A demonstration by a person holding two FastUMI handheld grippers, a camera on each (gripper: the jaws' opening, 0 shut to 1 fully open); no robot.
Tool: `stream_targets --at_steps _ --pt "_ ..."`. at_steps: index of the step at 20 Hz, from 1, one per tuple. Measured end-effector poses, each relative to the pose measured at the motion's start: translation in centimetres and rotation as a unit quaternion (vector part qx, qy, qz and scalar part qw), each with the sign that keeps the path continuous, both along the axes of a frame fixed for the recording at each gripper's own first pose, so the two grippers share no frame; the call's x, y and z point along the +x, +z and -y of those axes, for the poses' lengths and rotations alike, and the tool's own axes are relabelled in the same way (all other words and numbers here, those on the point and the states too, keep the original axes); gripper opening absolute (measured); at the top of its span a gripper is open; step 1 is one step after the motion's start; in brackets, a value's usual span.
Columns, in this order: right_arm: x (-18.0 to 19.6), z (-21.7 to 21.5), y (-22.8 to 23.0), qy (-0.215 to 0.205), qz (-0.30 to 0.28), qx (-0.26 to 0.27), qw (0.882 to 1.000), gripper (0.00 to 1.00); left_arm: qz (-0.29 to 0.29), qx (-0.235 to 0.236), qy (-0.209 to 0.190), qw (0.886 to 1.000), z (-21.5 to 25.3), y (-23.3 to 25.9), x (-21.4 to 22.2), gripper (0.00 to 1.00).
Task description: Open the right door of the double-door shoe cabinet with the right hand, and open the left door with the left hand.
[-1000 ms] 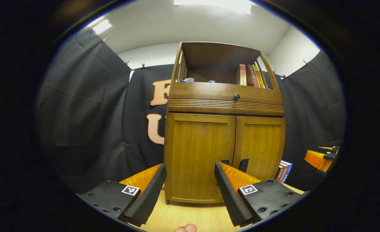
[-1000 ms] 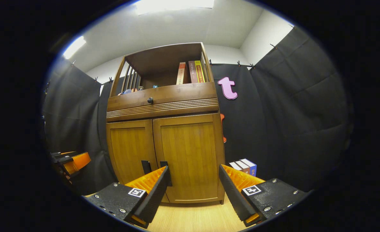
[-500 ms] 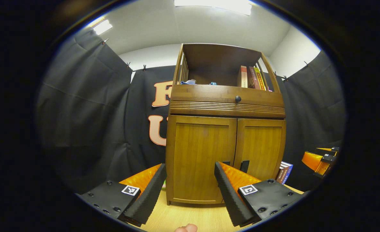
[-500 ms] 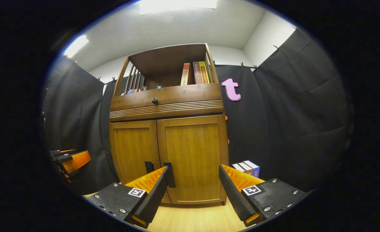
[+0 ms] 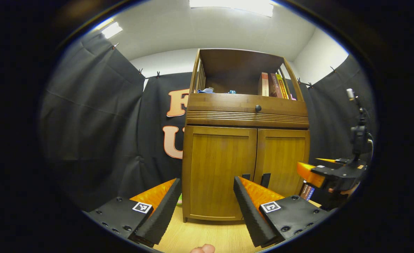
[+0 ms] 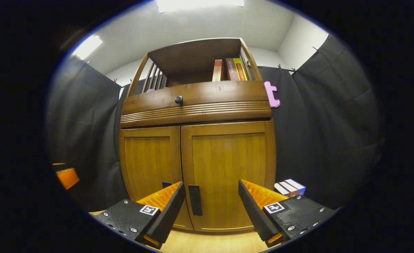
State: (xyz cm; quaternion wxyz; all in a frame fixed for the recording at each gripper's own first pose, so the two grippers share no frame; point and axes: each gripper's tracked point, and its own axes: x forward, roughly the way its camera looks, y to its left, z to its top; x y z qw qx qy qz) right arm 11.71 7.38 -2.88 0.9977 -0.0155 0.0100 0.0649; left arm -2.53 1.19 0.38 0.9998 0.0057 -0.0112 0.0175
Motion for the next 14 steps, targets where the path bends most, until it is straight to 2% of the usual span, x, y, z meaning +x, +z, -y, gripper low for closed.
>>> stream_targets --at_steps 2,5,6,7,14 --pt "2.9 -1.4 -2.4 0.012 -0.019 -0.005 1.0 0.93 -0.002 0.0 -0.003 1.0 0.4 -0.3 -0.5 0.98" --pt "7.1 -2.4 -5.4 0.007 -0.032 -0.014 0.999 0.93 -0.004 -0.002 -0.009 1.0 0.7 -0.7 -1.6 0.96" --pt "8.0 -2.6 -6.2 0.004 -0.04 -0.015 0.999 0.97 -0.005 0.0 -0.008 1.0 0.5 -0.8 -1.7 0.96" --pt "8.6 -2.8 -6.9 0.002 -0.047 -0.011 0.999 0.94 -0.005 0.003 -0.006 1.0 0.4 -0.9 -1.8 0.99" --pt "11.6 -4.6 -9.8 0.0 -0.061 -0.017 0.998 0.93 0.0 0.013 0.003 1.0 -0.5 -0.8 -2.1 0.96"
